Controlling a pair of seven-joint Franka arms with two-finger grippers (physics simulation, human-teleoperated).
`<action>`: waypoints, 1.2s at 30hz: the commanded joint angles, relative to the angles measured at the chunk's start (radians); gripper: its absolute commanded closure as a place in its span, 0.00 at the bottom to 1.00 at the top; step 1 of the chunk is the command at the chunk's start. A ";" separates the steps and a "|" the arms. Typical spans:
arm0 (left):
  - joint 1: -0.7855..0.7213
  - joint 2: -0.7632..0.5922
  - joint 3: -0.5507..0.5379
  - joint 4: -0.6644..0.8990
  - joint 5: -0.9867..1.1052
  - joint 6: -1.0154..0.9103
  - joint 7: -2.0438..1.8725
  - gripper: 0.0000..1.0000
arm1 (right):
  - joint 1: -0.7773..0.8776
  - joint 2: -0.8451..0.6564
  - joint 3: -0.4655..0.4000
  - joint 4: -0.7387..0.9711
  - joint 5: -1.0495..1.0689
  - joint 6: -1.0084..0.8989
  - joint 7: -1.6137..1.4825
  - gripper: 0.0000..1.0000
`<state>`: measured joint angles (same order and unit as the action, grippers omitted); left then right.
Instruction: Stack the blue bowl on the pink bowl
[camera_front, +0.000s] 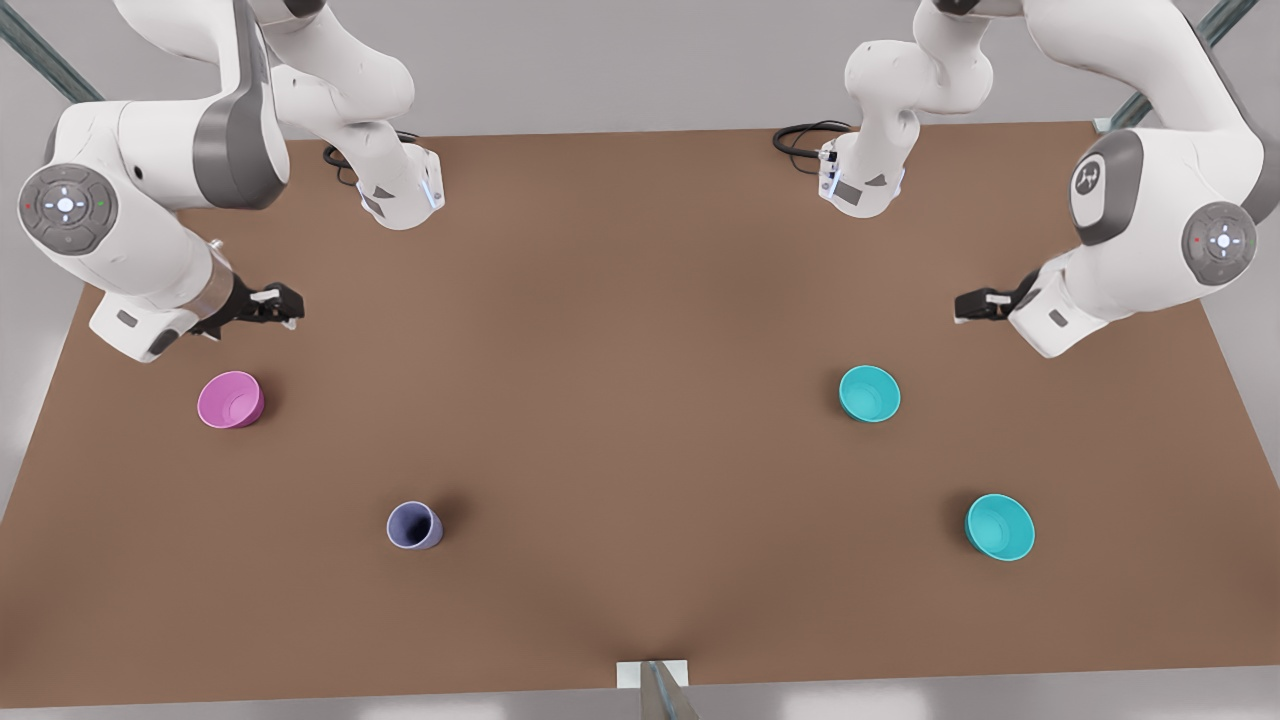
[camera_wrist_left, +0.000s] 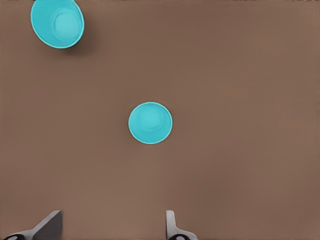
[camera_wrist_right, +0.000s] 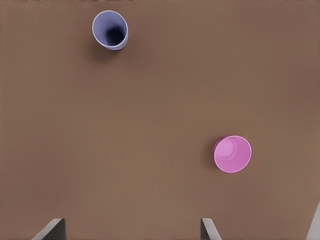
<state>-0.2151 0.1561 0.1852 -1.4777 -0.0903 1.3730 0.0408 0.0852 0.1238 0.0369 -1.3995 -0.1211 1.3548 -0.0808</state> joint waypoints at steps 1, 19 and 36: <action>0.000 0.000 0.000 0.001 0.000 0.023 0.014 0.00 | 0.001 -0.001 0.000 0.000 0.001 0.023 -0.027 0.00; 0.011 0.016 0.000 -0.003 -0.002 0.009 0.017 0.00 | -0.570 0.442 0.031 -0.182 -0.043 0.690 -0.356 0.00; 0.017 0.028 0.000 -0.004 -0.002 0.008 0.019 0.00 | -0.756 0.461 0.060 -0.438 0.008 0.777 -0.447 0.00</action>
<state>-0.1985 0.1857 0.1852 -1.4823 -0.0923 1.3824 0.0559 -0.6684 0.5853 0.0963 -1.8320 -0.1364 2.1193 -0.3993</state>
